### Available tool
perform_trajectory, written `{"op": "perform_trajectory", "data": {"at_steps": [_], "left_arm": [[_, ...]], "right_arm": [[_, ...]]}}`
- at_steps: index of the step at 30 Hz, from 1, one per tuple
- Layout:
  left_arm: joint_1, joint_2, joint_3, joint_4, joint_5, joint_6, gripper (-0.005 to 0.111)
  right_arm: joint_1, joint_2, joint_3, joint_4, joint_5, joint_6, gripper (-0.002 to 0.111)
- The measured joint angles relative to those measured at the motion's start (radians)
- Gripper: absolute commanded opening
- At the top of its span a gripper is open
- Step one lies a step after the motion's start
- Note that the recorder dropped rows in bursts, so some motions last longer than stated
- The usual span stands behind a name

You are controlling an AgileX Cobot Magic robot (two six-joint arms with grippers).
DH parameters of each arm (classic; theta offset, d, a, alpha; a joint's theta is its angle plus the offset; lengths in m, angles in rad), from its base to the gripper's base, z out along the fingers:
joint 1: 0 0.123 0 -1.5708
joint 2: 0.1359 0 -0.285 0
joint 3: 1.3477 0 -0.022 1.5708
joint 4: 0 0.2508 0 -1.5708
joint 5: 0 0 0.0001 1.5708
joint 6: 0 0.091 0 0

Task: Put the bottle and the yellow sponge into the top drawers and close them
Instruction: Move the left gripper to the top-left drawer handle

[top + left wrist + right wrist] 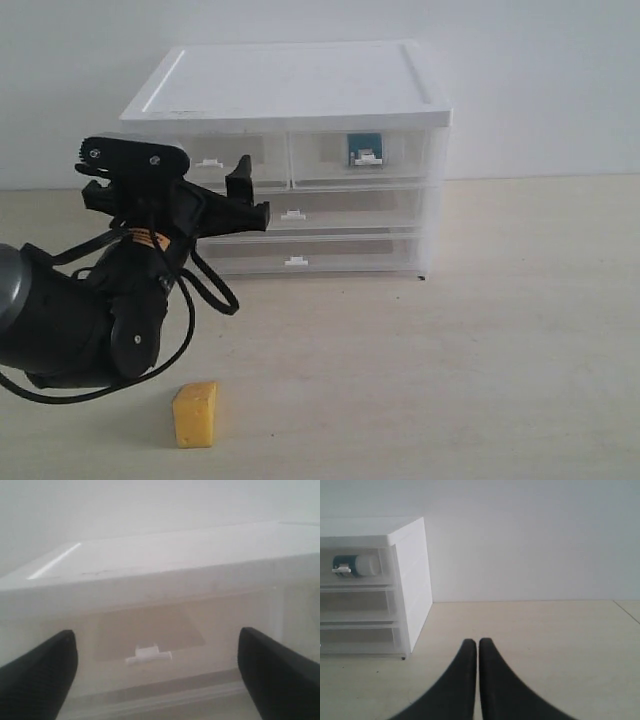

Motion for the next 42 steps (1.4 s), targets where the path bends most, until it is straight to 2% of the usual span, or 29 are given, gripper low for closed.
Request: {"op": "perform_trajectory", "data": {"at_steps": [12,21,24,33,42], "left_arm": [[0.060,0.049,-0.011,0.036,-0.002,-0.007,0.080],[0.070,0.049,-0.026,0.053,-0.030,-0.032,0.079],[0.070,0.049,-0.046,0.057,-0.021,-0.032,0.067],[0.070,0.049,-0.063,0.063,0.039,-0.034,0.007],[0.070,0.046,-0.061,0.039,0.041,-0.032,0.004]], "right_arm": [[0.000,0.000,0.000,0.000,0.000,0.000,0.000],[0.000,0.000,0.000,0.000,0.000,0.000,0.000],[0.000,0.000,0.000,0.000,0.000,0.000,0.000],[0.000,0.000,0.000,0.000,0.000,0.000,0.000],[0.000,0.000,0.000,0.000,0.000,0.000,0.000]]}}
